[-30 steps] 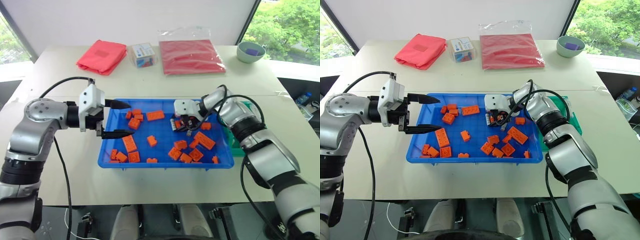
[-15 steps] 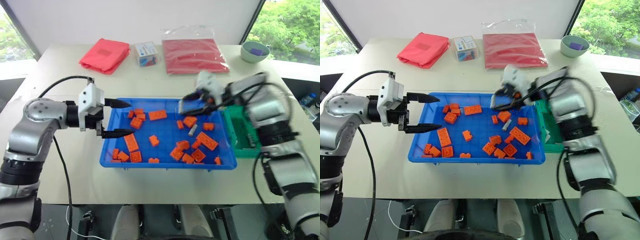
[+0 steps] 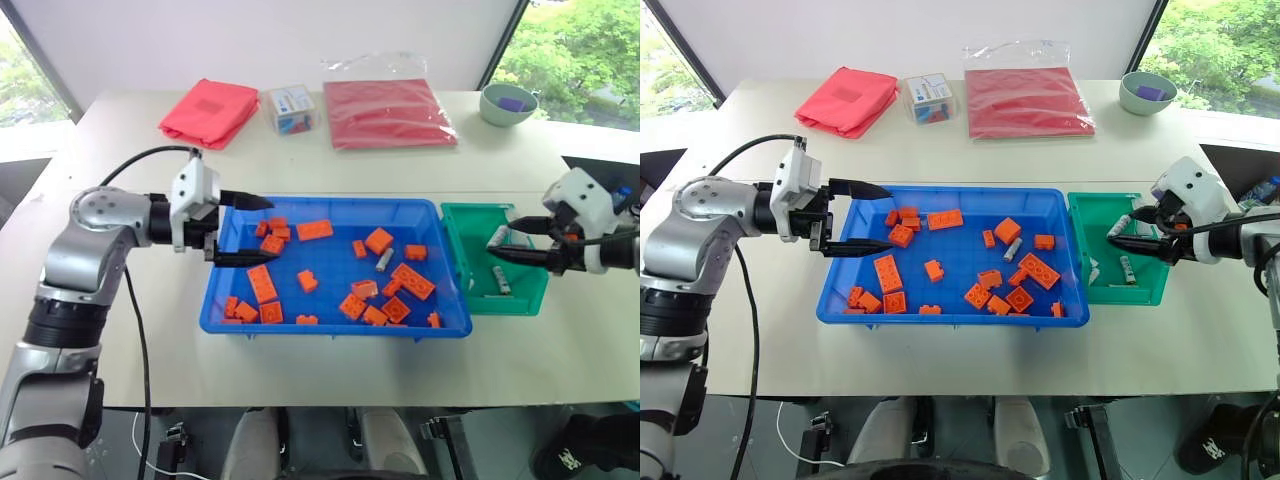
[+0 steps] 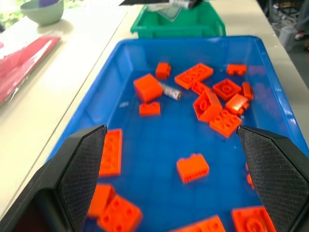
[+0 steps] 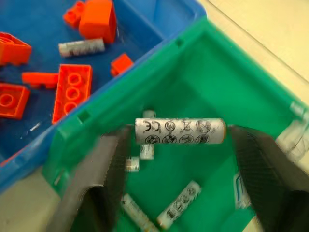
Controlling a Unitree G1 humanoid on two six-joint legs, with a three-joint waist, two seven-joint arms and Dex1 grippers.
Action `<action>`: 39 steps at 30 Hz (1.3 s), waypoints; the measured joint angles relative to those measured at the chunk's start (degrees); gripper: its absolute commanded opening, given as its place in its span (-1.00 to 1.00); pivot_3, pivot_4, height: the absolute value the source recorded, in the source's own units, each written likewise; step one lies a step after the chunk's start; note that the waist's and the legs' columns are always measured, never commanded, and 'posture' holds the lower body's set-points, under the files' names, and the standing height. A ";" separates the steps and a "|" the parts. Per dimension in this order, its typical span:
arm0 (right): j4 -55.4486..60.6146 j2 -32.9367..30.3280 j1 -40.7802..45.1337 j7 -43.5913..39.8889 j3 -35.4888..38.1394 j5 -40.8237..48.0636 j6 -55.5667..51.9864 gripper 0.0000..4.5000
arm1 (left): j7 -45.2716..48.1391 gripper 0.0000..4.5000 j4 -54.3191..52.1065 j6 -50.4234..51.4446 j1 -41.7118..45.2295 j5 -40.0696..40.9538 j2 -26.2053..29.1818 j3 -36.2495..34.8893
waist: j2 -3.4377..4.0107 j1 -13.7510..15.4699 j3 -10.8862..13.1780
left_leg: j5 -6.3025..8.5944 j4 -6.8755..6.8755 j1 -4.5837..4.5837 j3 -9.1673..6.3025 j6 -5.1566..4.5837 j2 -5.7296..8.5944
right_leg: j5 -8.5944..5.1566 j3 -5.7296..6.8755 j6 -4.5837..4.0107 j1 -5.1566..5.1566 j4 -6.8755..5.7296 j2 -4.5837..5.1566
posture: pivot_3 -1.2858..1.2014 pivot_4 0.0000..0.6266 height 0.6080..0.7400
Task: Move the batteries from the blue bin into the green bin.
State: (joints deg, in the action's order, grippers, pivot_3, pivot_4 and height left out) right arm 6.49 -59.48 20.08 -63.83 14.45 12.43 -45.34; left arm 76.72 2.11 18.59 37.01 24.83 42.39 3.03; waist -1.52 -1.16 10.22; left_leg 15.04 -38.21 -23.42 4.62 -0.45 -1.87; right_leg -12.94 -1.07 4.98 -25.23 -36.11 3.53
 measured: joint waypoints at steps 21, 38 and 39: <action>11.11 12.68 8.89 15.15 -24.96 3.36 -9.91 0.97 | -0.65 1.00 -1.01 1.20 -0.41 -0.50 0.98 0.15 | -0.02 0.48 0.00 | 0.00 -0.06 -0.15 -0.07 -0.01 0.04 | -0.02 0.03 -0.03 -0.01 0.05 0.05 | 0.03 -0.52 0.93; -1.04 18.11 12.16 16.44 -31.53 -2.28 -1.79 0.97 | -1.97 1.00 -4.17 2.41 -2.61 -0.32 1.78 -0.62 | -0.07 0.41 -0.03 | 0.00 -0.06 -0.12 -0.02 -0.01 0.03 | 0.06 0.07 0.11 0.03 0.02 0.00 | 0.03 -0.52 0.93; -1.91 18.45 12.75 16.34 -31.63 -2.64 -1.56 0.97 | -1.98 1.00 -4.53 2.41 -2.61 -0.31 1.89 -0.62 | -0.07 0.40 -0.03 | 0.00 -0.06 -0.11 -0.02 -0.01 0.02 | 0.06 0.07 0.11 0.03 0.02 -0.02 | 0.03 -0.52 0.93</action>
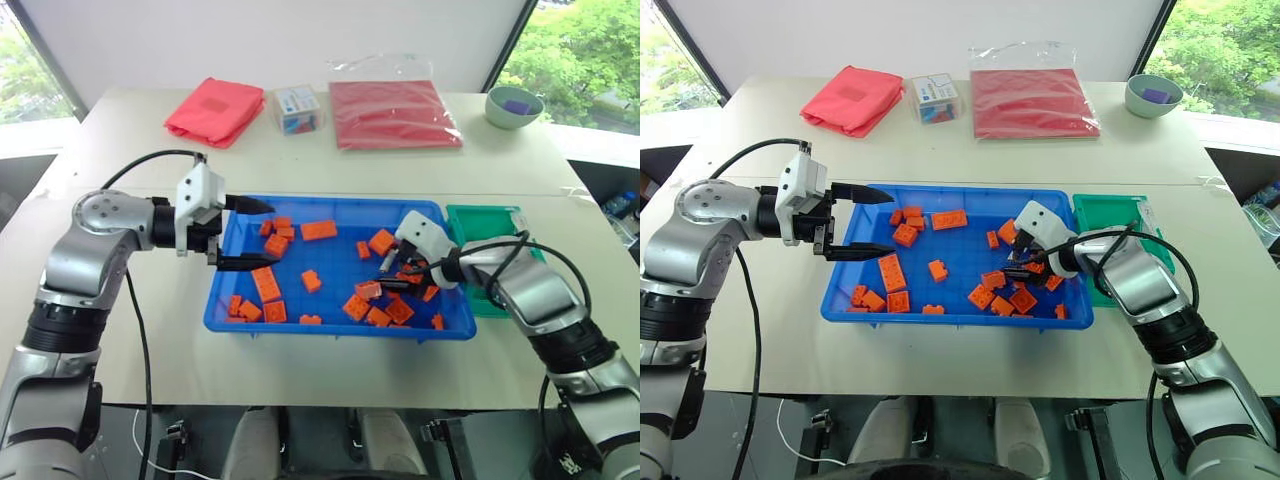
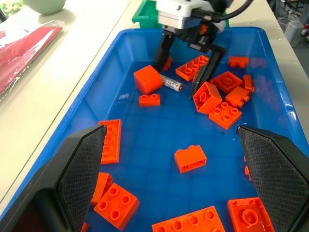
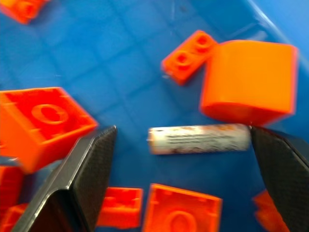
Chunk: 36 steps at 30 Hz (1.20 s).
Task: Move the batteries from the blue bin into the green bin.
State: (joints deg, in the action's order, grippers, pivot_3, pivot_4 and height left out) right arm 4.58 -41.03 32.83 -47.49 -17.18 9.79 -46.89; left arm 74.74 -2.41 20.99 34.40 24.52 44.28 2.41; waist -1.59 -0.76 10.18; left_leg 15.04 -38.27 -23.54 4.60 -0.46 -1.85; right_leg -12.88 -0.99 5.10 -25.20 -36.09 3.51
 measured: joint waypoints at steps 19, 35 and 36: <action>5.41 -9.33 7.34 -3.33 22.03 12.16 -14.72 0.00 | 0.13 1.00 -0.03 -0.03 -1.07 1.04 0.12 -1.22 | 0.01 0.57 0.00 | 0.02 0.05 -0.03 -0.06 -0.02 -0.01 | -0.02 0.11 -0.03 0.01 0.03 0.07 | 0.03 -0.52 0.93; -0.64 -21.62 -13.00 -10.19 28.05 10.91 2.98 0.99 | 2.15 1.00 7.01 -2.54 2.05 -0.26 -1.18 -0.84 | 0.02 0.23 0.00 | 0.04 0.05 0.03 0.06 -0.07 0.00 | 0.00 -0.05 0.07 -0.02 0.00 -0.02 | 0.03 -0.52 0.93; -1.61 -23.28 -15.17 -13.17 28.97 10.55 7.31 0.99 | 2.51 1.00 7.51 -2.50 2.10 -0.26 -0.88 -0.85 | 0.02 0.33 0.00 | 0.05 0.05 0.00 0.06 -0.08 0.01 | -0.01 -0.03 0.09 -0.02 0.02 0.00 | 0.03 -0.52 0.93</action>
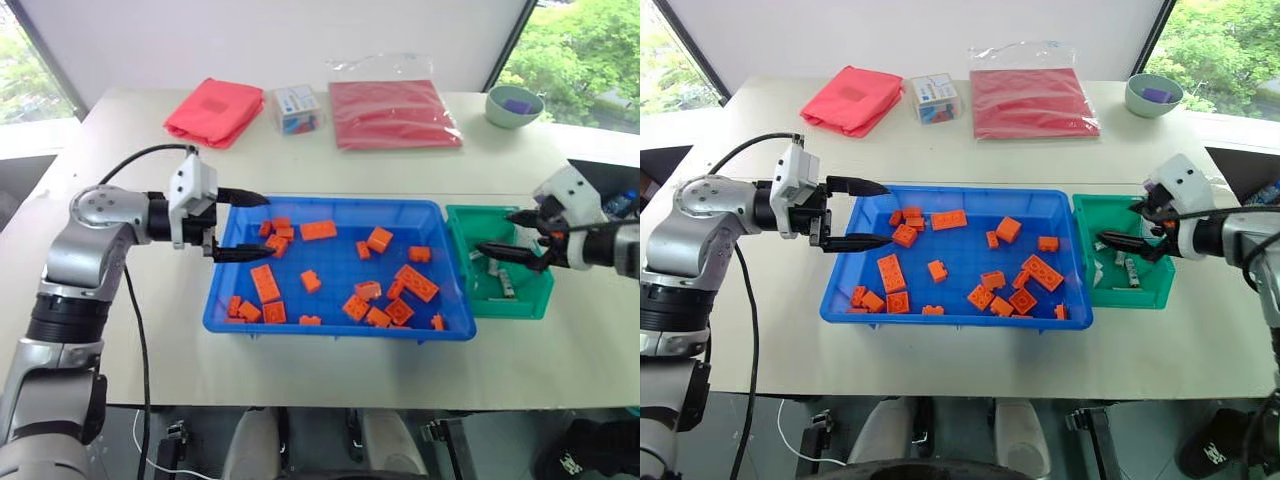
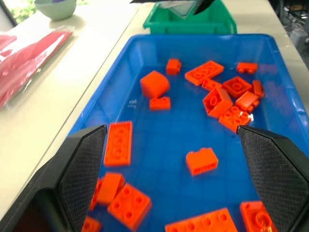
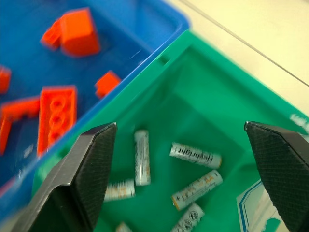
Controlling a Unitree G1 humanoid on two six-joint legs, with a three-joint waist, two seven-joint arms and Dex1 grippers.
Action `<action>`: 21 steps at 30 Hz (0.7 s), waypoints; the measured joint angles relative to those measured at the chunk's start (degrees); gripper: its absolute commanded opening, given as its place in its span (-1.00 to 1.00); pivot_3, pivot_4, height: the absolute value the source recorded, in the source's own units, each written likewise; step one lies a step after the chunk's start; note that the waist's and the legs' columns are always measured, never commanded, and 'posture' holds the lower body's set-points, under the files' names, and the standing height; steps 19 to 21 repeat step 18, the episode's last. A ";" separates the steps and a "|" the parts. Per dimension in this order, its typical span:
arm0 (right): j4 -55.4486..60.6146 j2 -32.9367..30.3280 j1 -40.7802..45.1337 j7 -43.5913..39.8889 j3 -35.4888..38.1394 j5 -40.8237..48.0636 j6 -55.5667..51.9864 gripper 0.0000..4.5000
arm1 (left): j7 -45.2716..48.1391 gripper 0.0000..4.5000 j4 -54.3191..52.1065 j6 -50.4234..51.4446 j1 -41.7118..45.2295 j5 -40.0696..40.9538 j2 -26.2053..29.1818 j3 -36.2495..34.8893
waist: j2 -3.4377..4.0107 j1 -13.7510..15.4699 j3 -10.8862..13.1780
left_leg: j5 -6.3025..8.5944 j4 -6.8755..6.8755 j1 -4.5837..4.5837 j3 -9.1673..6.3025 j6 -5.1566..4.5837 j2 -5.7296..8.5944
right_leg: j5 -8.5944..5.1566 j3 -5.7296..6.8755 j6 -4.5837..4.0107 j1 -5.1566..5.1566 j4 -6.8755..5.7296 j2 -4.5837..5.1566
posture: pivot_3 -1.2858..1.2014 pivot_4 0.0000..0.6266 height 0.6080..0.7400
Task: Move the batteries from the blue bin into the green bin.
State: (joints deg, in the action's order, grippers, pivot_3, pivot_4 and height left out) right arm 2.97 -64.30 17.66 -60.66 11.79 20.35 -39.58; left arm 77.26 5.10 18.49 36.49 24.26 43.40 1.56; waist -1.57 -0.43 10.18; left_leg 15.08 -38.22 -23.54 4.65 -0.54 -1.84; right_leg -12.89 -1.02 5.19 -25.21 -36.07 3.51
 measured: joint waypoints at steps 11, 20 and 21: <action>-36.04 -11.53 -0.39 -23.18 3.93 -6.67 38.90 0.99 | 8.14 1.00 12.21 0.34 0.76 0.57 12.23 -4.43 | 0.04 -1.75 0.01 | 0.00 -0.02 0.29 0.16 -0.01 -0.03 | -0.14 -0.07 -0.20 0.13 -0.06 0.04 | 0.03 -0.52 0.93; -51.09 -10.26 10.51 -26.37 -0.77 -9.14 43.27 0.99 | 9.47 1.00 27.30 -6.41 4.67 -4.19 15.13 -4.75 | 0.06 -2.09 0.03 | 0.00 0.00 0.19 0.21 -0.01 -0.05 | -0.12 -0.09 -0.19 0.01 -0.08 0.05 | 0.03 -0.52 0.93; -51.09 -10.26 10.51 -26.37 -0.77 -9.14 43.27 0.99 | 9.47 1.00 27.30 -6.41 4.67 -4.19 15.13 -4.75 | 0.06 -2.09 0.03 | 0.00 0.00 0.19 0.21 -0.01 -0.05 | -0.12 -0.09 -0.19 0.01 -0.08 0.05 | 0.03 -0.52 0.93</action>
